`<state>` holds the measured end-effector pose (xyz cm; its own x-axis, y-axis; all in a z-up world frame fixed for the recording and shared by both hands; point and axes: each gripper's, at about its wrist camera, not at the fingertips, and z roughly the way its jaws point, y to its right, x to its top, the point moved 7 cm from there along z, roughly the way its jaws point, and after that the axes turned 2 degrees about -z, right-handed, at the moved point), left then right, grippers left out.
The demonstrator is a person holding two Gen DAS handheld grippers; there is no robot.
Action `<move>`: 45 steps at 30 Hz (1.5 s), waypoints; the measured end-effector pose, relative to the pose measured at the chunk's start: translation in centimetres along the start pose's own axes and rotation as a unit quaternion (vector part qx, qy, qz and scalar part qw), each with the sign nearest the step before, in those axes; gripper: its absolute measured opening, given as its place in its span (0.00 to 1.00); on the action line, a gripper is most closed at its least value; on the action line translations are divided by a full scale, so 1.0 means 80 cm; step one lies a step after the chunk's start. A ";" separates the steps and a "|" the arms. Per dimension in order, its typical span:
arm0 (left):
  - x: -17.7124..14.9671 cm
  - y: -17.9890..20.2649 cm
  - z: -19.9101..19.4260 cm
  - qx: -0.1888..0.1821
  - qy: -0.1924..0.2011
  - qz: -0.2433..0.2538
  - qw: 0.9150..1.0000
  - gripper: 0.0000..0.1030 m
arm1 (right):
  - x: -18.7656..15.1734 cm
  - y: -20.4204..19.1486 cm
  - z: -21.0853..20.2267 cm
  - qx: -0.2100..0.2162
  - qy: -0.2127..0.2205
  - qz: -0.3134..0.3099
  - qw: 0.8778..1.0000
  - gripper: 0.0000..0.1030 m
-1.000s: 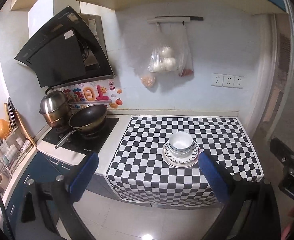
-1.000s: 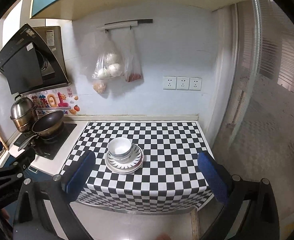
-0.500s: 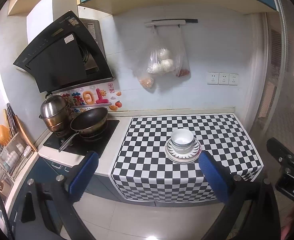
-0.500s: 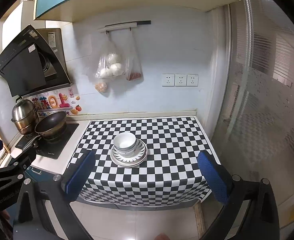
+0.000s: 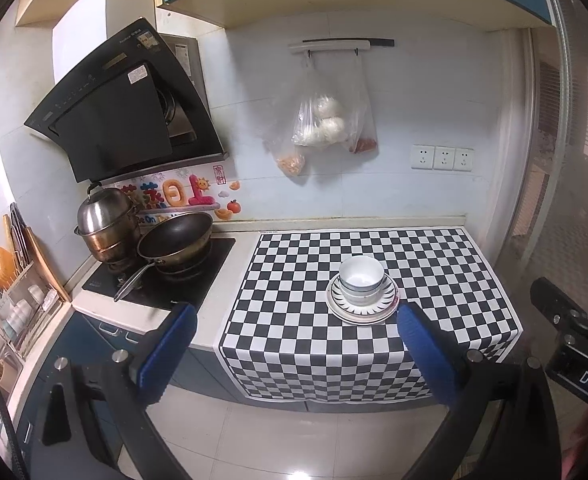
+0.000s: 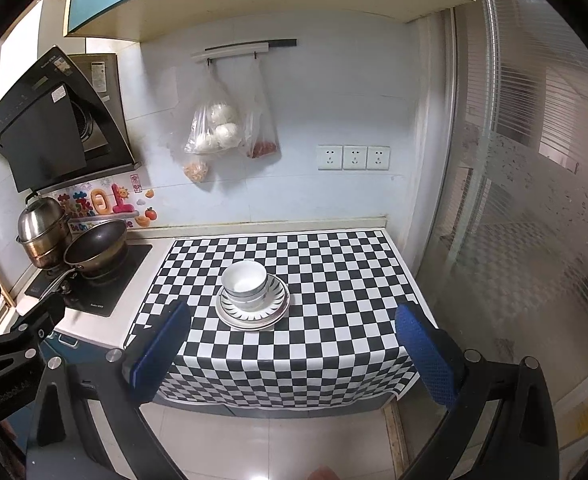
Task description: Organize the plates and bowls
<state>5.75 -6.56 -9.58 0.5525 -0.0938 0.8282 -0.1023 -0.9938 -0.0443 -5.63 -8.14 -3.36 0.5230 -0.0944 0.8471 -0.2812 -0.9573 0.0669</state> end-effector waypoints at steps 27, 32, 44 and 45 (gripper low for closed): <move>0.003 0.002 0.000 -0.003 0.003 -0.006 1.000 1.00 | 0.000 0.007 0.001 -0.001 -0.001 -0.005 1.000 1.00; 0.004 0.006 -0.006 0.000 0.006 -0.009 1.000 1.00 | 0.001 0.006 0.001 0.000 0.001 -0.004 1.000 1.00; -0.002 0.017 -0.016 0.007 0.010 -0.013 1.000 1.00 | 0.002 -0.002 -0.003 -0.003 0.004 -0.005 1.000 1.00; -0.002 0.017 -0.017 0.007 0.010 -0.013 1.000 1.00 | 0.002 -0.002 -0.004 -0.003 0.005 -0.004 1.000 1.00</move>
<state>4.38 -7.84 -9.03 0.5379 -0.0669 0.8403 -0.0766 -0.9966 -0.0303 -5.77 -7.91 -3.10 0.5178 -0.0832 0.8515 -0.2819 -0.9563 0.0780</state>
